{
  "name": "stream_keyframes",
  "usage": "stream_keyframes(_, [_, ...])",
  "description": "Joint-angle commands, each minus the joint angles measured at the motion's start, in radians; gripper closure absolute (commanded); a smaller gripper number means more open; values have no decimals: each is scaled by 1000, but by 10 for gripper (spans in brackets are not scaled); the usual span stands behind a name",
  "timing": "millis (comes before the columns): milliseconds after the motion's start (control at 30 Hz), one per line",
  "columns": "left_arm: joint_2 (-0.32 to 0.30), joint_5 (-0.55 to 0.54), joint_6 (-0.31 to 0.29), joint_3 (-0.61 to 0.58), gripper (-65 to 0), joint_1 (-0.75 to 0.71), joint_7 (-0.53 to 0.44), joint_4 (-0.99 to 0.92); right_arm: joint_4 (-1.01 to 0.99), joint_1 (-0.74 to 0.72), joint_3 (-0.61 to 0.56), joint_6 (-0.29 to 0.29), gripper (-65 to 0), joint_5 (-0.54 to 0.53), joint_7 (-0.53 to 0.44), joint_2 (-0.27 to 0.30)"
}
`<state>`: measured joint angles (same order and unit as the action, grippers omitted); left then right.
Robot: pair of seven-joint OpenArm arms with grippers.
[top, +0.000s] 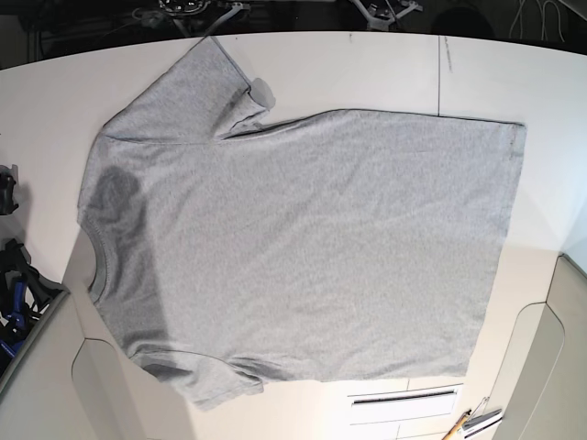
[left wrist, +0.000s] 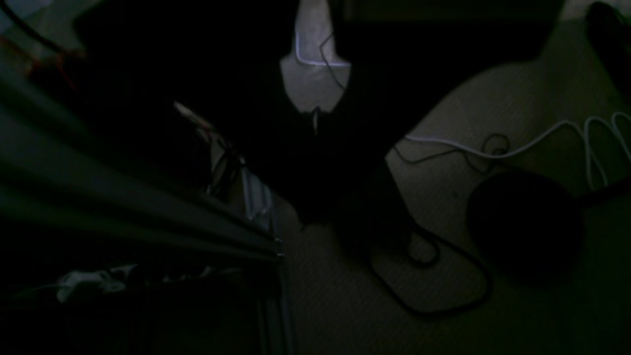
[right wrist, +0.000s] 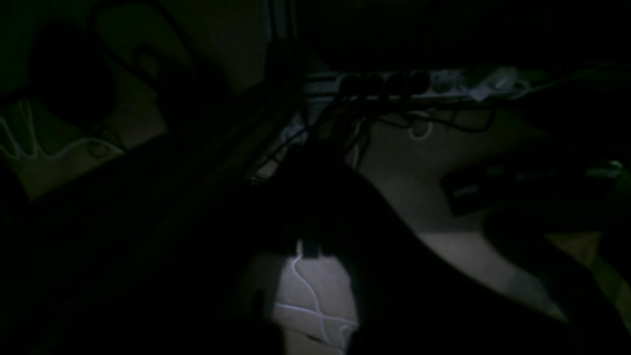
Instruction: Fold the T-shirt properly
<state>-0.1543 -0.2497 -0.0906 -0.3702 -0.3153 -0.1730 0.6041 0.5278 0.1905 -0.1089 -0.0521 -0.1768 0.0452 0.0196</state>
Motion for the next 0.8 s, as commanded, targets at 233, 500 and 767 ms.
stream_keyframes(233, [-83, 0, 0, 2, 0, -181, -11, 231, 230, 212, 32, -4, 0, -3, -9, 2])
stream_keyframes(500, [-149, -1, -61, 137, 0, -367, -29, 523, 532, 457, 33, -3, 0, -7, -9, 2])
stream_keyframes(767, [-245, -76, -319, 261, 0, -540, -28, 806, 886, 667, 33, -3, 0, -6, -12, 2])
